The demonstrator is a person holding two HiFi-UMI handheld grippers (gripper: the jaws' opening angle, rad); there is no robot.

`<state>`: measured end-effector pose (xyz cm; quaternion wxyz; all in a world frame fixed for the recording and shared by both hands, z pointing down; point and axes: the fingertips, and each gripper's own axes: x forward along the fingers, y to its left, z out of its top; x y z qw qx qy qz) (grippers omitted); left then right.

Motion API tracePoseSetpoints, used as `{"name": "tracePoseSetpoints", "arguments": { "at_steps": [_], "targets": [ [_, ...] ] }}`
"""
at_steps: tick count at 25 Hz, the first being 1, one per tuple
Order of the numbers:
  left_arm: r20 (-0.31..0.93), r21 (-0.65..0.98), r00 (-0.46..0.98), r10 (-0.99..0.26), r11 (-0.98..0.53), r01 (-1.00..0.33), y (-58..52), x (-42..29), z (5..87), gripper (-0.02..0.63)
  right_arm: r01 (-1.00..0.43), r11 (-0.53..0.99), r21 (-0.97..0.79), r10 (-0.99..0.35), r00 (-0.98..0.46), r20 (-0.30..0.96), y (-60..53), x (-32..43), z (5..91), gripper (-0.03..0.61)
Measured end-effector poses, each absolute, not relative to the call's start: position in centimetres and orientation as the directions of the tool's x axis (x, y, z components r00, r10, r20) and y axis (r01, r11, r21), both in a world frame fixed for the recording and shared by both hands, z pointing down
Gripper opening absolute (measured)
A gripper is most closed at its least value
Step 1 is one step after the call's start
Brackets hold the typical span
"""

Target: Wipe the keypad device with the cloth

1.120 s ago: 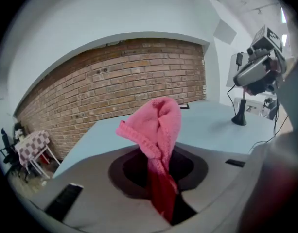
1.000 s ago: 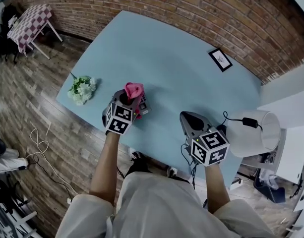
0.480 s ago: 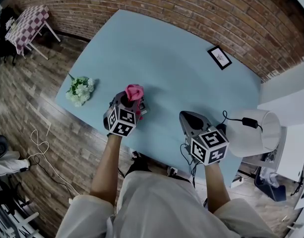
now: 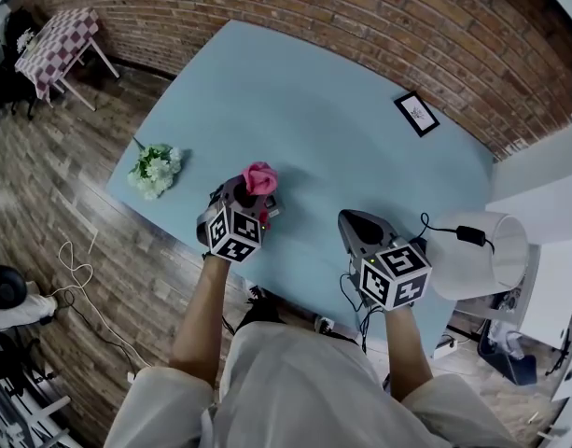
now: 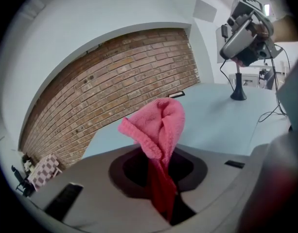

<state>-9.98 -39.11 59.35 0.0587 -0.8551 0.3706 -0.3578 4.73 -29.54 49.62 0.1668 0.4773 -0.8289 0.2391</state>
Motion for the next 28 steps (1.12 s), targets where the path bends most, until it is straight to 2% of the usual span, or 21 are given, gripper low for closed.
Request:
{"name": "tracePoseSetpoints", "arguments": {
  "at_steps": [22, 28],
  "targets": [
    [0.71, -0.252, 0.514, -0.481, -0.856, -0.452, -32.9, -6.3, 66.3, 0.106, -0.875, 0.425, -0.234, -0.718, -0.483, 0.501, -28.7, 5.2, 49.3, 0.009],
    [0.71, -0.241, 0.524, -0.47, -0.862, -0.446, -32.6, -6.3, 66.5, 0.106, -0.876, 0.422, -0.234, -0.717, -0.481, 0.505, -28.4, 5.1, 49.5, 0.009]
  ]
}}
